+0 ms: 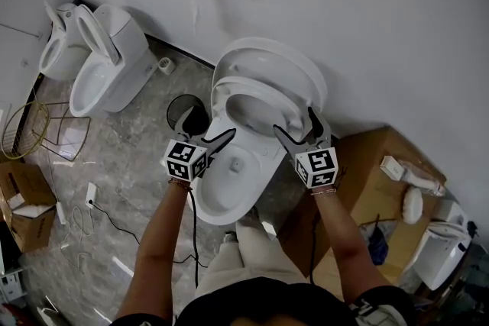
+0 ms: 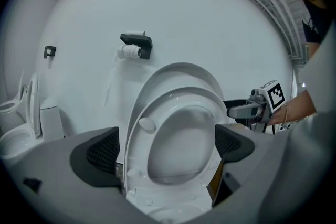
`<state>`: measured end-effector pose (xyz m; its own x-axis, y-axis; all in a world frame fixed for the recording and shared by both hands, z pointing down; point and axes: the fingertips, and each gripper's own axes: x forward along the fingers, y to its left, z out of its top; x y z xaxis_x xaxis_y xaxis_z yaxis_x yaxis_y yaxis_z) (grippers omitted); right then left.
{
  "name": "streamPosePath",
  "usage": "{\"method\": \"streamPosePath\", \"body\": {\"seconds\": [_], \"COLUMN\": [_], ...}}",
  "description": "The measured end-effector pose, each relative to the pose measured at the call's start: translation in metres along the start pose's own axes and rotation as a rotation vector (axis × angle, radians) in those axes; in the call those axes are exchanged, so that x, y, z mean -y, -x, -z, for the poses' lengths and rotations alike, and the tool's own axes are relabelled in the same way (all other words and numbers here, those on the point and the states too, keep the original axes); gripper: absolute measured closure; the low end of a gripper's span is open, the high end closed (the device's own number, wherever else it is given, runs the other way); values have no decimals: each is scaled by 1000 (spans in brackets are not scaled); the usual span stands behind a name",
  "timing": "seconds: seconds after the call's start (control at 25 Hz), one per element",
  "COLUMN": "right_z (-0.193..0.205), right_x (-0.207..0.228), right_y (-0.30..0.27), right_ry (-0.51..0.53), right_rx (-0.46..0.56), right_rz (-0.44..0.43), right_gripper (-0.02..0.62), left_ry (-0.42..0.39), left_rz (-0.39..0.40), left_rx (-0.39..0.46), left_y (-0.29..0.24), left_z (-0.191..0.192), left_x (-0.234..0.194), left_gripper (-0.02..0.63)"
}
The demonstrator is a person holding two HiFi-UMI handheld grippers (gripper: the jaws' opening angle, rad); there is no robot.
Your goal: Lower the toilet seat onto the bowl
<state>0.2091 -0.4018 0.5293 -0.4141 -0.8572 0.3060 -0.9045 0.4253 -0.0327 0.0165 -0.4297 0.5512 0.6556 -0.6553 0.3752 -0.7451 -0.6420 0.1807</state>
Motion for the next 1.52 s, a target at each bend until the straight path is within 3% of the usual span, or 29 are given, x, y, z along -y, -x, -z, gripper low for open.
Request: {"method": "streamPosePath", "body": {"seconds": [0.16, 0.28, 0.32, 0.68, 1.0, 1.12, 1.28, 1.52], "right_z": [0, -1, -1, 1, 5, 7, 8, 14], "right_x": [12, 22, 24, 8, -10, -18, -27, -50], "right_y": [-6, -8, -9, -1, 12, 16, 21, 34], "right_ry": [-28, -44, -48, -23, -29, -17, -6, 20], "right_rx": [10, 22, 23, 16, 13, 6, 3, -8], "right_rz": [27, 63, 76, 51, 66, 61, 47, 18], "right_gripper": [226, 412, 444, 457, 457, 457, 457, 456], "left_ry": [-14, -21, -26, 1, -69, -56, -71, -83], "left_rz": [7, 35, 44, 44, 53, 39, 11, 8], "left_rx": [-5, -11, -22, -15, -68, -62, -65, -73], "left_y": [-12, -14, -14, -13, -2, 3, 8, 13], "left_z": [-11, -17, -18, -10, -13, -16, -20, -16], "left_x": [-10, -4, -1, 1, 3, -2, -11, -6], "left_gripper": [35, 35, 35, 35, 42, 84, 281, 299]}}
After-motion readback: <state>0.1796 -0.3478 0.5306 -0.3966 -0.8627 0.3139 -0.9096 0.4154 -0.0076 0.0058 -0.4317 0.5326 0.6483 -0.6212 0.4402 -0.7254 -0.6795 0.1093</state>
